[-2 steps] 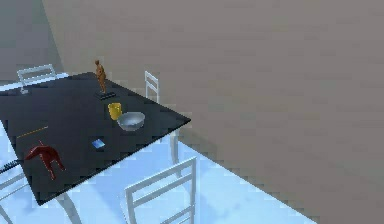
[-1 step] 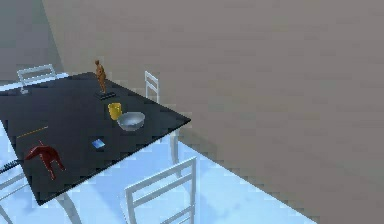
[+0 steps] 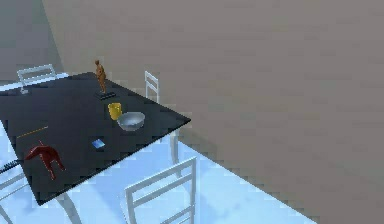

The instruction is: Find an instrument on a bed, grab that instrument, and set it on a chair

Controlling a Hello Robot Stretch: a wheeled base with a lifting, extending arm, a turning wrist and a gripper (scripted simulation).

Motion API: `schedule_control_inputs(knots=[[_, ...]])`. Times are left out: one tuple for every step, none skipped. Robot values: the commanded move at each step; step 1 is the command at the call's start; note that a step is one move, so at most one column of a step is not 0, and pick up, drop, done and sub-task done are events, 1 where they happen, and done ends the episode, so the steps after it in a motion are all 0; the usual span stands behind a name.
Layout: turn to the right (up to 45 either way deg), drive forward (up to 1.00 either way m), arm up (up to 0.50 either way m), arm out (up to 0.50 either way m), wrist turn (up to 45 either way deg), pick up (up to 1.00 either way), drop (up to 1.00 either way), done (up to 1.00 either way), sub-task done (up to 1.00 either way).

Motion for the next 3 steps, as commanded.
schedule_control_inputs(knots=[[0.0,0.0,0.0,0.0,-39.0,0.0,0.0,0.0,0.0],[0.0,0.0,0.0,-0.48,0.0,0.0,0.0,0.0,0.0],[9.0,0.0,0.0,0.0,0.0,0.0,0.0,0.0,0.0]])
